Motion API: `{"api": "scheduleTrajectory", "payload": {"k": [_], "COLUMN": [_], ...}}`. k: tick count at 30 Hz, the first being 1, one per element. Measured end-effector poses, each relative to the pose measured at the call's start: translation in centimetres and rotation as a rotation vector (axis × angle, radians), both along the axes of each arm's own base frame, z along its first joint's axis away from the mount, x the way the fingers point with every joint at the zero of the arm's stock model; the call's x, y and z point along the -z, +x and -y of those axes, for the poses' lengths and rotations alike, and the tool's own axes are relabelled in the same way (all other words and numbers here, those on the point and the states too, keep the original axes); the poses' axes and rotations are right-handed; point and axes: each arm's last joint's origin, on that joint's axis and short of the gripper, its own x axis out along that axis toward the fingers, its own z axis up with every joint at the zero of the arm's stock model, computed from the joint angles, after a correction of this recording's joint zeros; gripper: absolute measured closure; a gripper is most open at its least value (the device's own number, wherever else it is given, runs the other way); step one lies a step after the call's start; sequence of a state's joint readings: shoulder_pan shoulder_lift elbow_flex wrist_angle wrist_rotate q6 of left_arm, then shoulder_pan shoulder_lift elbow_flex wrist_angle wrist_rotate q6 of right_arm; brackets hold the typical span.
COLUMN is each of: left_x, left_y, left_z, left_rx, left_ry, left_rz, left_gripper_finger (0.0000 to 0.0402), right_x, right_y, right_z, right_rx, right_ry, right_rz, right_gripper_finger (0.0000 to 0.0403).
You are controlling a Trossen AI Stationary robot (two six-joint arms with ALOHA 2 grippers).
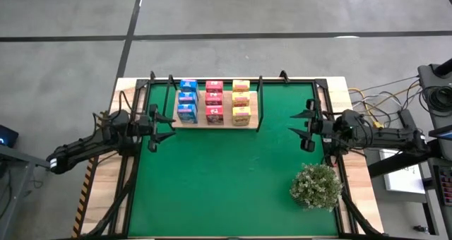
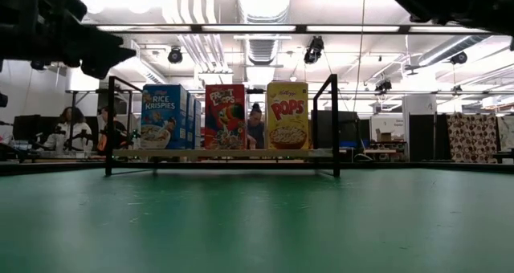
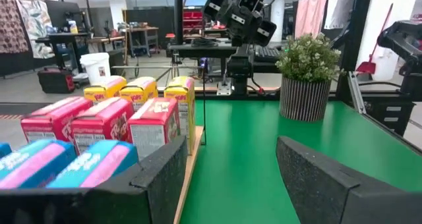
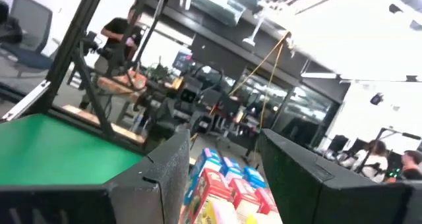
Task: Stack cereal on shelf
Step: Return to Home Position
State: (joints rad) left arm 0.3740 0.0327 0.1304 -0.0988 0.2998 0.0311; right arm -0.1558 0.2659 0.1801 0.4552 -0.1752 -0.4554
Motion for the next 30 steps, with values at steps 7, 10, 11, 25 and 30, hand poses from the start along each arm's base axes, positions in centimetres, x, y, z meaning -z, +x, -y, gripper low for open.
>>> {"api": "scheduleTrajectory", "payload": {"k": [7, 10, 11, 25, 30], "left_x": [1.4, 1.6, 1.7, 1.8, 1.8], "left_y": [0.2, 0.2, 0.3, 0.3, 0.4], "left_z": [-0.1, -0.1, -0.1, -0.4, -0.4], "left_rx": [-0.002, -0.004, -0.007, -0.078, -0.084], "left_ry": [-0.022, -0.023, -0.025, -0.121, -0.118], "left_rz": [0.012, 0.003, 0.002, 0.021, 0.015], "left_gripper_finger": [0.0184, 0.0184, 0.0184, 0.0184, 0.0184], "right_x": [2.1, 2.8, 3.1, 3.7, 4.3], "right_y": [-2.2, -2.2, -2.0, -1.6, -1.4], "right_z": [-0.2, -0.1, -0.1, 0.1, 0.1], "right_rx": [0.035, 0.052, 0.059, -0.007, -0.015], "right_ry": [0.036, 0.032, 0.034, 0.253, 0.311], "right_rz": [0.137, 0.181, 0.157, 0.095, 0.033], "right_gripper_finger": [0.0229, 0.0229, 0.0229, 0.0229, 0.0229]}}
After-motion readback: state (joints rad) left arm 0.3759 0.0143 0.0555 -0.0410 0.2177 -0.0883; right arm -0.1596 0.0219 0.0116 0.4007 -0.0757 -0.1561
